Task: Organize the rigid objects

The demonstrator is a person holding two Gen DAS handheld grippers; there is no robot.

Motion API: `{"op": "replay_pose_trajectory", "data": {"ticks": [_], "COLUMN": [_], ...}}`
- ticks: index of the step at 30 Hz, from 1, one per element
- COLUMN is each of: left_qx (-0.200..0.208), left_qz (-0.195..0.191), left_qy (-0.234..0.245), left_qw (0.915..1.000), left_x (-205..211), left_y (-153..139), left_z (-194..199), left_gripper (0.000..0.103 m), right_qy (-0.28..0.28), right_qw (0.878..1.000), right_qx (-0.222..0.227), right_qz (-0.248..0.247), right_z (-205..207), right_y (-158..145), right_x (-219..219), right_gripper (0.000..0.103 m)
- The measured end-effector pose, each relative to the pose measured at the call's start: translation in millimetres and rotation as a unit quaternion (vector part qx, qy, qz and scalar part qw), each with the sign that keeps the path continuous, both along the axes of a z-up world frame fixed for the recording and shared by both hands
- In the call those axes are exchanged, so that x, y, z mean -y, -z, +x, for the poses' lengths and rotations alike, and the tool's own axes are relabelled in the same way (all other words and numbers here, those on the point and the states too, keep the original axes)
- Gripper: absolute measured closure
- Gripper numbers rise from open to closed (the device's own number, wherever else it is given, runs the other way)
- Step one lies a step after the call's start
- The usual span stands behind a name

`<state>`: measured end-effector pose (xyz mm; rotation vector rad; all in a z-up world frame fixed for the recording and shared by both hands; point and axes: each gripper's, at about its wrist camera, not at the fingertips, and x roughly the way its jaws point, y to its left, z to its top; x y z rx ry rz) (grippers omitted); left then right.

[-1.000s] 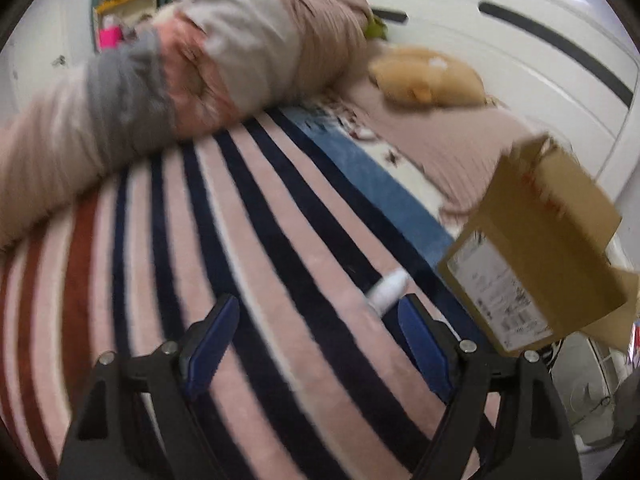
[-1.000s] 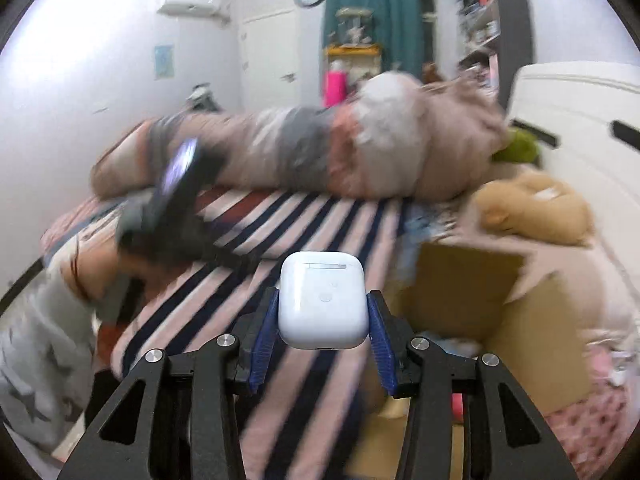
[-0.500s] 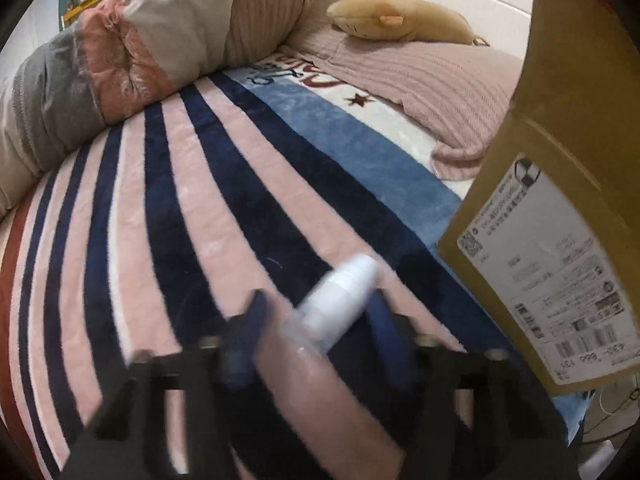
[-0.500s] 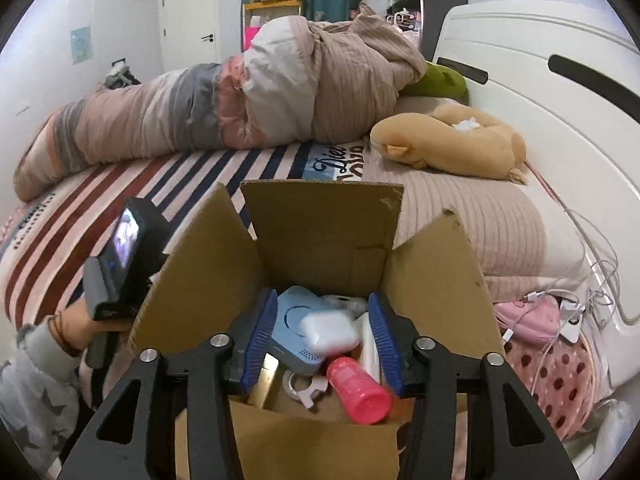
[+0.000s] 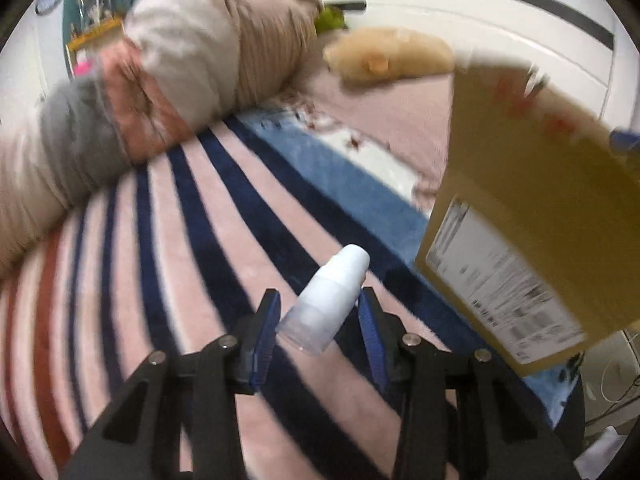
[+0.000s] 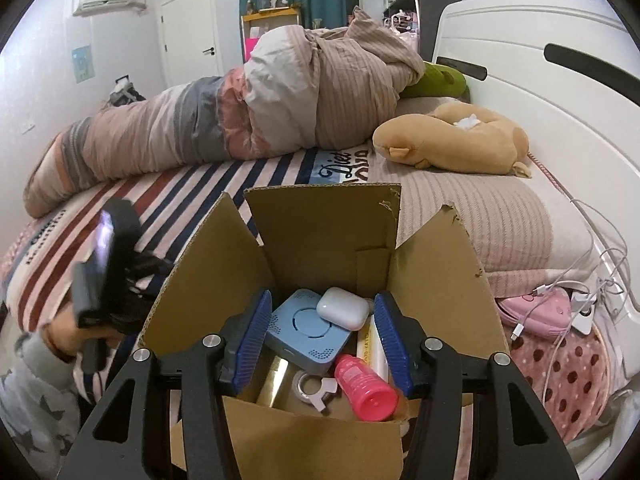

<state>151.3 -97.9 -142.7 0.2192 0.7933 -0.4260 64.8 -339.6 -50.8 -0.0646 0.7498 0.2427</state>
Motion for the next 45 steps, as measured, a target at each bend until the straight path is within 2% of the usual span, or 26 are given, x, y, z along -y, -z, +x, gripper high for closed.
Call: {"op": "replay_pose_trajectory", "data": {"ticks": [5,8,10,13,17,18,21,25,28,33,36,38,39,45], "left_qx": [0.061,0.057,0.034,-0.021,-0.065,-0.069,-0.064,-0.064,-0.048,0.003,0.048,0.072,0.078,0.114], "left_qz": [-0.032,-0.046,-0.048,-0.042,-0.011,-0.010,-0.008,-0.026,-0.040,-0.085,-0.097,-0.099,-0.100,-0.120], "left_qy": [0.036,0.096,0.125,0.169,0.180,0.179,0.162,0.153,0.134,0.069,0.013,-0.037,-0.054,-0.158], "left_qw": [0.9970,0.9927,0.9904,0.9845,0.9814,0.9813,0.9847,0.9857,0.9890,0.9940,0.9941,0.9919,0.9905,0.9736], "left_x": [5.9,32.6,53.1,91.9,118.5,120.6,119.2,108.3,93.1,53.3,30.4,15.1,9.4,-31.2], "left_y": [-84.2,-117.6,-121.9,-108.6,-91.1,-90.1,-90.9,-94.2,-104.3,-129.5,-142.3,-148.4,-149.9,-150.1], "left_z": [-30.0,-43.8,-43.2,-39.7,-37.7,-38.5,-40.0,-40.3,-42.8,-63.2,-80.3,-89.6,-93.0,-113.2], "left_gripper": [0.066,0.066,0.066,0.066,0.065,0.060,0.040,0.036,0.020,0.002,0.001,0.001,0.001,0.001], "right_qy": [0.001,0.000,0.003,0.006,0.004,0.005,0.006,-0.001,-0.009,-0.059,-0.091,-0.112,-0.120,-0.160], "right_qw": [1.000,1.000,1.000,1.000,1.000,1.000,1.000,1.000,1.000,0.996,0.988,0.984,0.982,0.965], "right_qx": [0.007,0.012,0.015,0.017,0.013,0.013,0.014,0.016,0.022,0.064,0.112,0.122,0.132,0.202], "right_qz": [0.007,0.009,0.003,-0.004,0.006,0.006,0.003,0.007,0.009,0.038,0.062,0.066,0.068,0.055], "right_z": [-3.1,-7.1,-10.5,-15.1,-18.5,-18.9,-20.8,-22.2,-22.6,-25.6,-30.7,-31.2,-32.3,-43.9], "right_y": [-2.2,-4.2,-4.3,-2.9,0.1,0.7,1.6,1.3,0.1,-10.8,-23.3,-31.7,-35.9,-54.2], "right_x": [7.9,15.0,17.9,23.0,29.2,30.3,31.3,30.8,27.9,21.6,17.5,11.3,8.9,-6.8], "right_gripper": [0.053,0.053,0.053,0.053,0.051,0.048,0.046,0.046,0.045,0.011,0.007,0.000,0.000,0.000]}}
